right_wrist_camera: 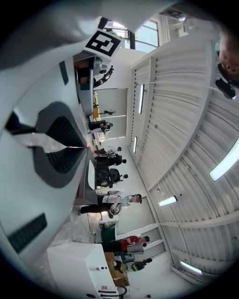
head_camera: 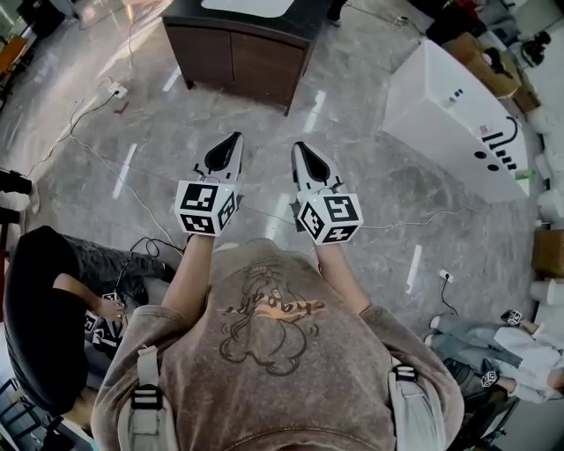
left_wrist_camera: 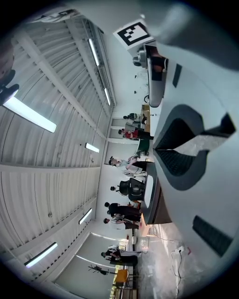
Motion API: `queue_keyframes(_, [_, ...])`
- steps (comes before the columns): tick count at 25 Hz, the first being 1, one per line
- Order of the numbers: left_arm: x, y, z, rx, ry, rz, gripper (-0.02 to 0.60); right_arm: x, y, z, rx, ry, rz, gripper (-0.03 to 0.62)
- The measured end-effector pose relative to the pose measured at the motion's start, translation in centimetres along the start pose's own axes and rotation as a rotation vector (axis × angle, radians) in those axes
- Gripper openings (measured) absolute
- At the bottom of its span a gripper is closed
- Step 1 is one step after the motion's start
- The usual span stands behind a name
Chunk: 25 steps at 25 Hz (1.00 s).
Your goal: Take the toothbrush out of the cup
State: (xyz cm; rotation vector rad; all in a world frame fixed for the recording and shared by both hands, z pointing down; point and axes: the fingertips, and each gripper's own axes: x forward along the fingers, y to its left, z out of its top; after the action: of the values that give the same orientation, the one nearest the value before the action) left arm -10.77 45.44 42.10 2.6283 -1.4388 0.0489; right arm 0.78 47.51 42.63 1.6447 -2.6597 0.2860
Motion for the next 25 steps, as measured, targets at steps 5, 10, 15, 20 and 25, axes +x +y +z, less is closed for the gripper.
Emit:
queue_keyframes(5, [0.7, -1.2, 0.0, -0.005, -0.006, 0.003, 0.017, -0.4, -1.2, -0.5, -0.008, 0.016, 0.025, 0.018])
queue_keyframes(10, [1.1, -1.1, -0.1, -0.006, 0.003, 0.004, 0.017, 0.3, -1.9, -0.8, -0.001, 0.019, 0.034, 0.018])
queue_keyframes(15, [3.2, -0.3, 0.1, -0.001, -0.006, -0.002, 0.018, 1.6, -3.2, -1.0, -0.01, 0.023, 0.032, 0.018])
queue_keyframes(20, [6.5, 1.0, 0.4, 0.002, -0.021, -0.026, 0.018, 4.2, -5.7, -0.9, -0.011, 0.019, 0.005, 0.018])
queue_keyframes(25, [10.7, 3.2, 1.0, -0.004, -0.011, -0.039, 0.018, 7.9, -8.0, -0.2, -0.005, 0.025, -0.01, 0.018])
